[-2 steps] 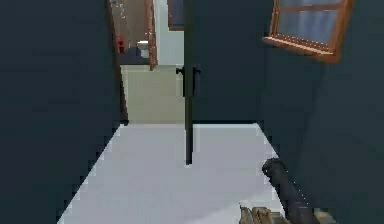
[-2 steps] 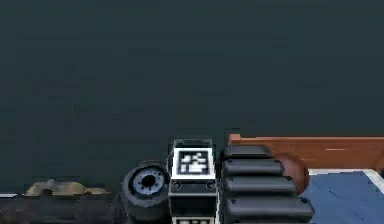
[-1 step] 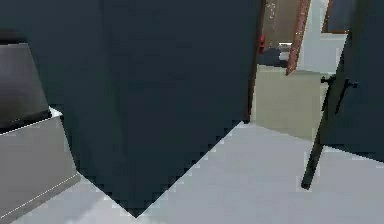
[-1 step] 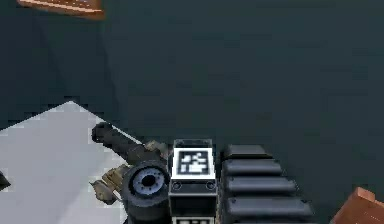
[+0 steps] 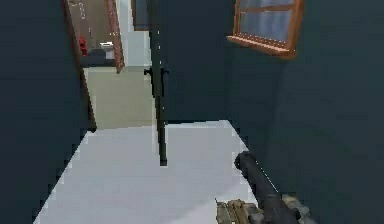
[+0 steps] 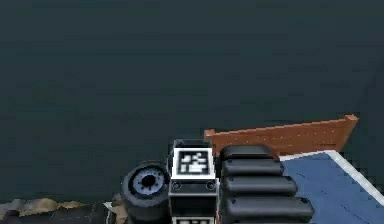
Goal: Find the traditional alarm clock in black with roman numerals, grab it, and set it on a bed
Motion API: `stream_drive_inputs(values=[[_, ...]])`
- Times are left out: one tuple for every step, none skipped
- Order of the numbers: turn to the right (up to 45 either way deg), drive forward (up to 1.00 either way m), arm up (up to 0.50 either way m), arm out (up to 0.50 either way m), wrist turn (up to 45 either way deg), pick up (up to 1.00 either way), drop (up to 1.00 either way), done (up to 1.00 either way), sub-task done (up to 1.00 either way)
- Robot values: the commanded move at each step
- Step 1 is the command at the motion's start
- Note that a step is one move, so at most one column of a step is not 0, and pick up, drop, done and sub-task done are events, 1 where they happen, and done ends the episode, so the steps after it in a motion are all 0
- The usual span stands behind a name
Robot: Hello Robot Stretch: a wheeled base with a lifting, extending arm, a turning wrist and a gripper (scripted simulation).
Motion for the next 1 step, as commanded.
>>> stream_drive_inputs(values=[[45.0,0.00,0.00,0.00,0.0,0.00,0.00,0.00,0.00]])
